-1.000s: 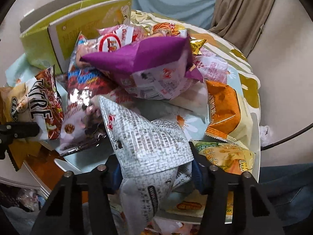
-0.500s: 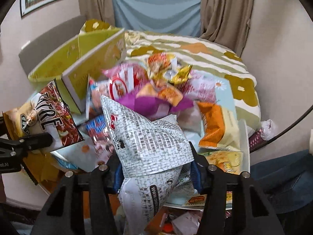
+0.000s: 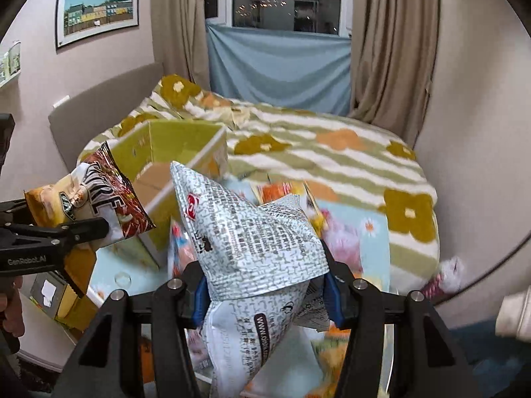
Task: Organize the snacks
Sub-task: 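Carry the orange bag into the box with the left tool while the right tool drops the silver bag in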
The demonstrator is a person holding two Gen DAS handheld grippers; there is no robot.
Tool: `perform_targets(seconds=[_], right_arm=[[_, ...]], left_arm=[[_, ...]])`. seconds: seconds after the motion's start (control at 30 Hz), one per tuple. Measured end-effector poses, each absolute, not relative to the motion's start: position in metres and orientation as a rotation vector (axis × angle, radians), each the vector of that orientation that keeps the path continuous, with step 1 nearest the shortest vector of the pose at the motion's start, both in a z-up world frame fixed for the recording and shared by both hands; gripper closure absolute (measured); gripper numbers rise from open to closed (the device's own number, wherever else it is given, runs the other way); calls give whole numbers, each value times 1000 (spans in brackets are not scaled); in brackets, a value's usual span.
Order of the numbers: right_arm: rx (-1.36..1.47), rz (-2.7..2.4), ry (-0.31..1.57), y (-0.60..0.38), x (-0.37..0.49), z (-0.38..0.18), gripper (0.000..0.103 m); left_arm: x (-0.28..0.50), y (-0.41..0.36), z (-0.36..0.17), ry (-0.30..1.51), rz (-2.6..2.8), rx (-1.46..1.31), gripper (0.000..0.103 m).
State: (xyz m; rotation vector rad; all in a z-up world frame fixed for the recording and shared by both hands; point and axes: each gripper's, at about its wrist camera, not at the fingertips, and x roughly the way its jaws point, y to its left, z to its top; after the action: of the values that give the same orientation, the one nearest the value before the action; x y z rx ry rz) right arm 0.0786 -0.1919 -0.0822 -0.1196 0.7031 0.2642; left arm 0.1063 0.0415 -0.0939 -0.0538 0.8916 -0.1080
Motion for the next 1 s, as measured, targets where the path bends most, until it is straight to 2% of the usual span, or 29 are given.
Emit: perform_targets(seconds=[0.4, 0.63, 0.8, 0.83, 0.87, 0.93, 1.0], right_arm=[[-66, 317, 662, -73, 179, -38, 52], [-16, 321, 722, 2, 241, -49, 52], [0, 276, 786, 26, 272, -66, 52], [1, 263, 797, 27, 275, -70, 52], [3, 255, 807, 28, 276, -72, 52], [23, 239, 833, 28, 284, -76, 52], [38, 224, 845, 28, 288, -78, 52]], left_arm=[[213, 138, -90, 891, -82, -28, 37], [290, 189, -124, 962, -106, -25, 37], [326, 196, -152, 1002, -158, -5, 36], [331, 196, -156, 1009, -164, 0, 29], [336, 195, -160, 1022, -173, 7, 15], [338, 193, -161, 1007, -157, 32, 0], [338, 193, -159, 983, -150, 63, 0]])
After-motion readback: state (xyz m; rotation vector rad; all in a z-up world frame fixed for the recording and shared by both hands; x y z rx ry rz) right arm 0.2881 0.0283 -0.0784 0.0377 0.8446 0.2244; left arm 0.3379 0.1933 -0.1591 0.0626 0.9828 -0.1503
